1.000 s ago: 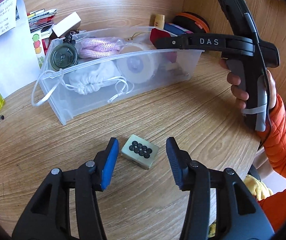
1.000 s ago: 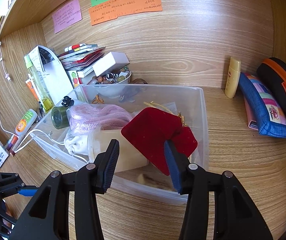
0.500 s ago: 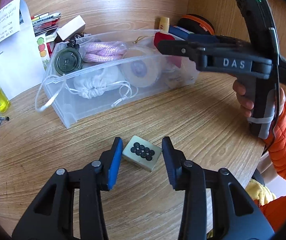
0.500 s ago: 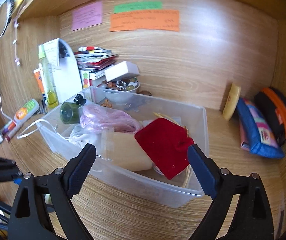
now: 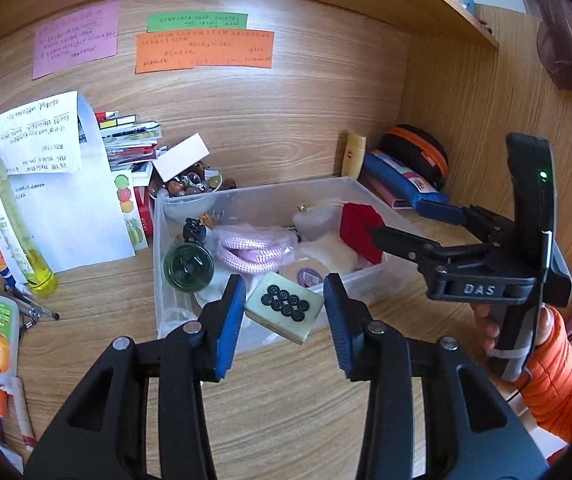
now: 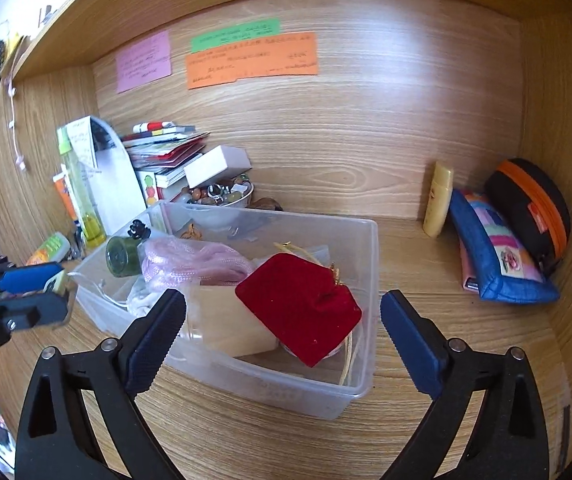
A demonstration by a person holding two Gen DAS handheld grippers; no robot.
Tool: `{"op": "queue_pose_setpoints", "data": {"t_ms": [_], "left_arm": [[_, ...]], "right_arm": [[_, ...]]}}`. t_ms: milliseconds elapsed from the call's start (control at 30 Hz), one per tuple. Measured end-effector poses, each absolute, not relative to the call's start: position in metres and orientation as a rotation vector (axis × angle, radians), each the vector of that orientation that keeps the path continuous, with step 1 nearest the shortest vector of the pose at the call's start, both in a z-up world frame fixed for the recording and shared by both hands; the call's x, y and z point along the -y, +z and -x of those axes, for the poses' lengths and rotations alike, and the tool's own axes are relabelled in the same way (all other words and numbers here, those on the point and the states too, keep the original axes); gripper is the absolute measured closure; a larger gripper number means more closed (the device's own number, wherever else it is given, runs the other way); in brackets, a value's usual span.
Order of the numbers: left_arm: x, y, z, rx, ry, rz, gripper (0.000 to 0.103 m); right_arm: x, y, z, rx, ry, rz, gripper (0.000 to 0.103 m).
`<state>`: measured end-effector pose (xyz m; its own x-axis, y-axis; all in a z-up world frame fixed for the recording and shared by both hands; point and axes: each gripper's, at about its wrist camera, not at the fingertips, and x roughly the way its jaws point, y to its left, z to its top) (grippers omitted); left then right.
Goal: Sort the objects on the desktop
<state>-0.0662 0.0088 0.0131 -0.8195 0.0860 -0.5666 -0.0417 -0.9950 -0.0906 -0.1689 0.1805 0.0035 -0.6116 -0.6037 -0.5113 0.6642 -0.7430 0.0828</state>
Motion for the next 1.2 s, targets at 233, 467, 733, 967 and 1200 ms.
{"op": "queue_pose_setpoints", "data": {"t_ms": [233,467,733,967,1200], "left_arm": [[0.007,0.002,0.097,0.166,2.974,0.979,0.063],[0.012,-0.012,0.111,0.193,2.976,1.063,0.063],[0.002,-0.014,0.108,0.145,2.957,1.064,0.063],[0.002,-0.004,0.094,0.202,2.98,1.005,0.053],[0.007,0.003,0.076,0.244,3.019,0.955,0.048]], "right_arm": [[-0.184,0.004,0.171,-0.113,-2.3,-0.695,0.005],[-0.181,0.003,0.17,-0.135,-2.301,-0.702,0.005],[-0.177,-0.001,0.161,-0.181,-2.292,-0.738,0.005],[-0.179,0.01,0.134,-0.235,-2.296,-0.678,0.005],[-0.182,0.018,0.115,-0.233,-2.311,-0.647,0.005]]}}
